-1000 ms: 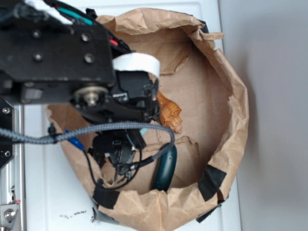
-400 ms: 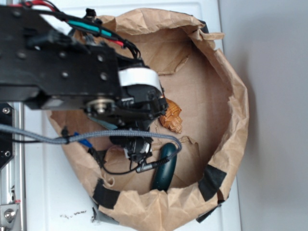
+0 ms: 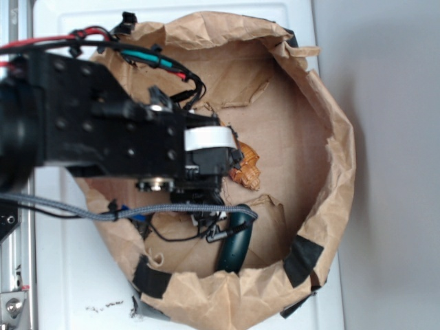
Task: Grab the blue cloth.
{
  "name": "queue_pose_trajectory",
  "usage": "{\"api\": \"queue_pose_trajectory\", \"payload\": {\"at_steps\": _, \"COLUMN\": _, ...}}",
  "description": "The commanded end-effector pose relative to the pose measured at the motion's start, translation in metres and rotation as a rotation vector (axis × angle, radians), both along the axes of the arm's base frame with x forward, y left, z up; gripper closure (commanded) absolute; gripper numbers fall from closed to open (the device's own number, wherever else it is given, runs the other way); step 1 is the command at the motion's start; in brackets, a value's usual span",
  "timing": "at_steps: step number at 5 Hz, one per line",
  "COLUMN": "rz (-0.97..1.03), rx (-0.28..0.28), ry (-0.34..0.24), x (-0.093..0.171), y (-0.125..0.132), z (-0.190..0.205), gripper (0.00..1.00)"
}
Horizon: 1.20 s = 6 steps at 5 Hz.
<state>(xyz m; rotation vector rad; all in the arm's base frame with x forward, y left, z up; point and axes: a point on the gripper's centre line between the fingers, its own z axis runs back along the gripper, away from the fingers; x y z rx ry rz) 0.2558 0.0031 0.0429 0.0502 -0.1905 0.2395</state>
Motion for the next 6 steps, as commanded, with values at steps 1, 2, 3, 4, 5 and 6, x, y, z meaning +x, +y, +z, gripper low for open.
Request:
{"api": "queue_pose_trajectory", "payload": {"at_steps": 1, "rz": 0.109, "rx": 0.042, "ry": 0.046, "x": 0.005, "y": 0.003, "z": -0.011, "gripper": 0.00}}
{"api": "queue_pose_trajectory", "payload": {"at_steps": 2, "rz": 0.206, "rx": 0.053, "ry": 0.084, "x": 0.003, "y": -0.002, "z": -0.021, "gripper": 0.00}}
{"api": "queue_pose_trajectory", "payload": {"at_steps": 3, "rz": 0.262, "rx": 0.058, "ry": 0.101, "x": -0.003, "y": -0.008, "z": -0.031, "gripper": 0.00}}
{"api": "queue_pose_trajectory", "payload": {"at_steps": 4, "rz": 0.270, "rx": 0.064, "ry": 0.081, "x": -0.006, "y": -0.014, "z": -0.040, "gripper": 0.00}}
{"api": "queue_pose_trajectory", "payload": {"at_steps": 5, "rz": 0.273, "rx": 0.058, "ry": 0.075, "x": -0.001, "y": -0.017, "z": -0.041, "gripper": 0.00}}
{"api": "queue_pose_trajectory", "payload": {"at_steps": 6, "rz": 0.269, "rx": 0.062, "ry": 0.079, "x": 0.001, "y": -0.017, "z": -0.041, "gripper": 0.00}}
